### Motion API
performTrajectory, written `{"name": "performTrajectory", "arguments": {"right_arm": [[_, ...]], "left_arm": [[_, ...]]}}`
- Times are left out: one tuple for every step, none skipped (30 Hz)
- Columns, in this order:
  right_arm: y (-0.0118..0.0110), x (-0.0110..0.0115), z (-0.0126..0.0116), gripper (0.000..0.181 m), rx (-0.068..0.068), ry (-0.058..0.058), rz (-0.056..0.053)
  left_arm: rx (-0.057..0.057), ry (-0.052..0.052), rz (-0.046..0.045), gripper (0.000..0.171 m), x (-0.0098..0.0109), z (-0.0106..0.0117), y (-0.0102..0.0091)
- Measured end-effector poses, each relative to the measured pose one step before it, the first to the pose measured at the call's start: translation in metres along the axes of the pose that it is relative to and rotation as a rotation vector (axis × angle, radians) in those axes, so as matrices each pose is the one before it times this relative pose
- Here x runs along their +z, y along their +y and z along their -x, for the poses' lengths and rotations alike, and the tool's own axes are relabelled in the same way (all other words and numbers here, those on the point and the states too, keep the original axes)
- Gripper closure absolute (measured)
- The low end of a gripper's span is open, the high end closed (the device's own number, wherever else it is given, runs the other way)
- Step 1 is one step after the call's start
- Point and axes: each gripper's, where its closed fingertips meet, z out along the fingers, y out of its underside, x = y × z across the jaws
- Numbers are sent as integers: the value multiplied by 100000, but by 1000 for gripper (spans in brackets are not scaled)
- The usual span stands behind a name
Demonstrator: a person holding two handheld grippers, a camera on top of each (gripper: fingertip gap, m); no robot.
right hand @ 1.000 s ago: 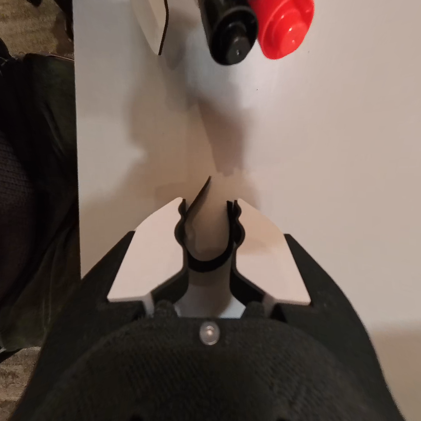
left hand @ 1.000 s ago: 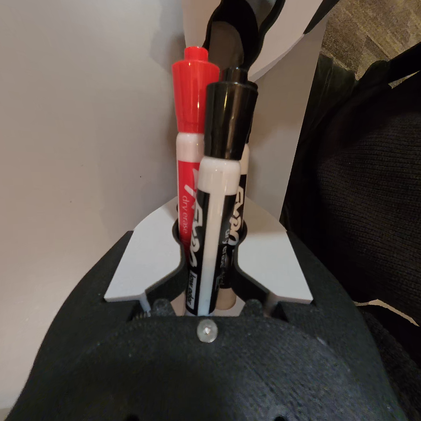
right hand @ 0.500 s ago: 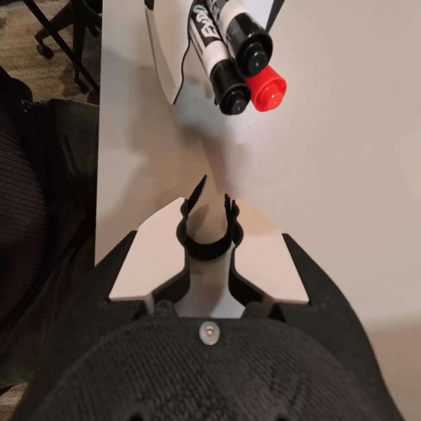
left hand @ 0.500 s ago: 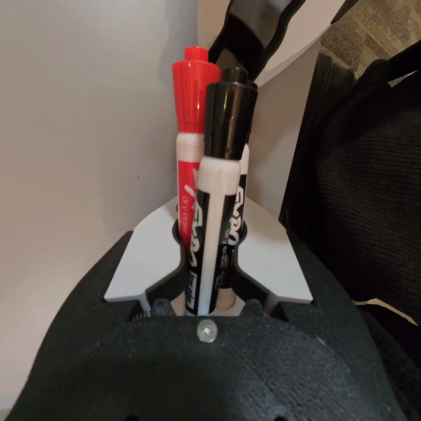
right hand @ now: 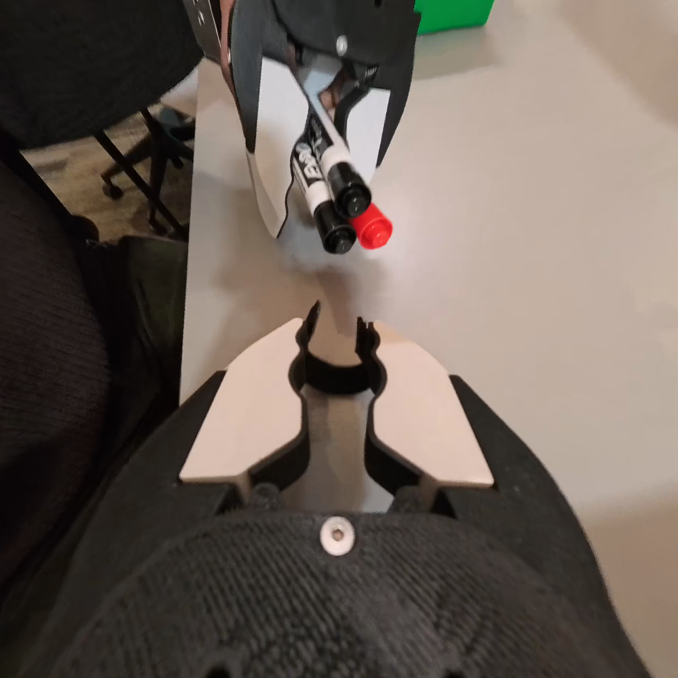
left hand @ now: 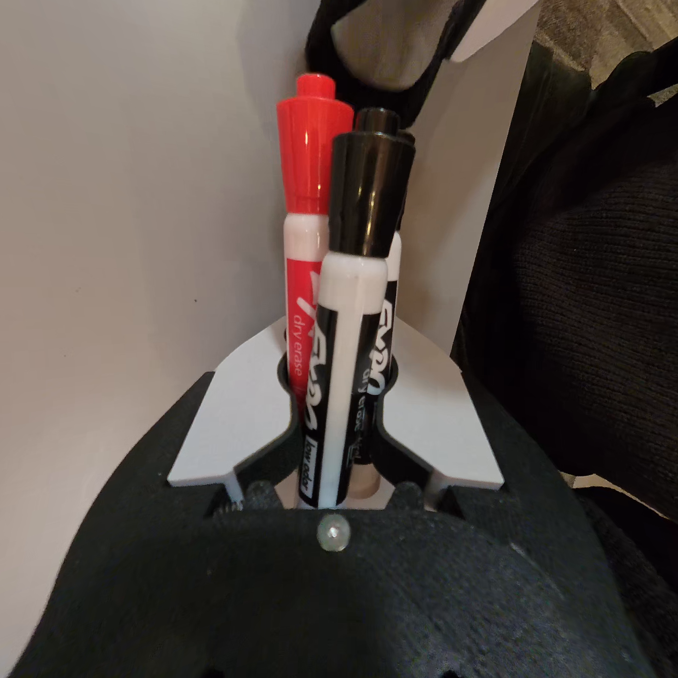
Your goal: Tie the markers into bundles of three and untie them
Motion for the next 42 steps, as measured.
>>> {"name": "performTrajectory", "arguments": {"right_arm": [[-277,-206,-33,151,1438,-582,-2440],[-120,-152,-58,150,1484,-488,-1439],[72,-94,-90,150,1019,-188,-178],[232,-37,-104,150,246,441,769],[291,26,-83,150,-30,660,1095],[293,72,-42,149,222,487,1039],[210,88,-18,147,421,334,618],[154,92,-10,146,389,259,260],[91,92,-12,146,230,264,213],[64,100,-57,146,164,403,288],[69,108,-75,146,224,518,592],[54,100,-86,145,99,624,626],[8,83,-87,144,208,655,388],[-12,87,-47,144,452,344,359],[1,79,-42,144,549,379,301],[56,86,-103,143,877,680,545],[166,96,-141,141,1347,703,1095],[221,110,-57,138,1281,52,1163],[229,99,-112,137,1242,452,855],[273,110,-127,135,1528,512,991],[264,98,-60,130,1772,103,959],[202,36,-81,126,1819,487,605],[67,-30,-88,121,1432,1107,-360],[-65,-118,-78,117,1352,1637,-1302],[-121,-140,-28,112,1570,1503,-1622],[-87,-120,59,107,1616,979,-1470],[16,-87,-65,103,1488,1841,-748],[124,-75,-167,101,697,2513,5],[159,-42,-169,98,-164,2275,237],[203,-1,-219,95,-223,2411,517],[211,54,-193,94,159,1839,743],[164,85,28,93,598,168,517],[111,144,206,92,1282,-935,151],[57,178,319,90,1342,-1426,-157],[53,192,376,87,663,-1409,-112],[83,191,274,85,84,-399,329],[35,167,161,84,-842,711,488],[-16,108,37,82,-1637,1821,442],[-34,107,-28,82,-1589,2136,272],[23,151,8,80,-1115,1573,657],[123,198,10,78,-850,1155,1458],[167,217,-50,77,-968,1357,1815]], "left_arm": [[321,181,297,128,135,-71,-66],[261,148,517,128,132,-50,-38],[240,-110,678,128,151,-17,-5],[276,-164,661,128,150,-17,9],[193,146,570,128,120,-40,7],[78,154,305,128,110,-26,-7],[143,325,-188,128,38,-57,-71],[84,82,-52,128,19,-19,-36],[-18,-10,99,128,6,-4,11],[-68,89,207,128,3,-8,32],[-5,48,-78,129,-9,-12,9],[-129,59,-1,129,-6,11,14],[-162,-54,59,128,-23,27,23],[-117,-85,36,128,-17,22,25],[-91,-35,-39,128,-12,17,16],[-150,13,36,128,-8,11,28],[-177,-7,73,128,-25,15,34],[-120,-164,37,128,-22,35,38],[-147,-79,107,128,-13,23,37],[-176,3,94,128,-26,14,37],[-75,-164,86,129,-21,31,41],[-119,-142,101,128,-22,25,43],[-120,-148,100,128,-22,25,43],[-79,-110,18,128,-16,28,23],[-127,62,-48,128,-11,22,24],[-122,100,-139,128,-18,26,5],[-50,37,-107,128,-20,19,-1],[-7,44,-72,129,-9,18,2],[-43,126,-71,128,-4,-4,-2],[-41,64,-1,128,4,5,-3],[-15,-62,-13,128,-8,3,-4],[-12,-112,107,128,-3,1,19],[-70,-65,154,128,7,-13,24],[-47,-93,170,128,-8,-4,27],[1,-114,165,128,-7,2,27],[-94,-70,59,128,-9,10,12],[-68,-22,-31,128,-7,14,4],[12,-88,-12,128,-4,25,-7],[28,-52,-25,128,-12,13,-2],[20,-19,14,128,-1,4,2],[-8,15,57,128,-4,2,-2],[49,-31,38,128,2,4,-8]]}}
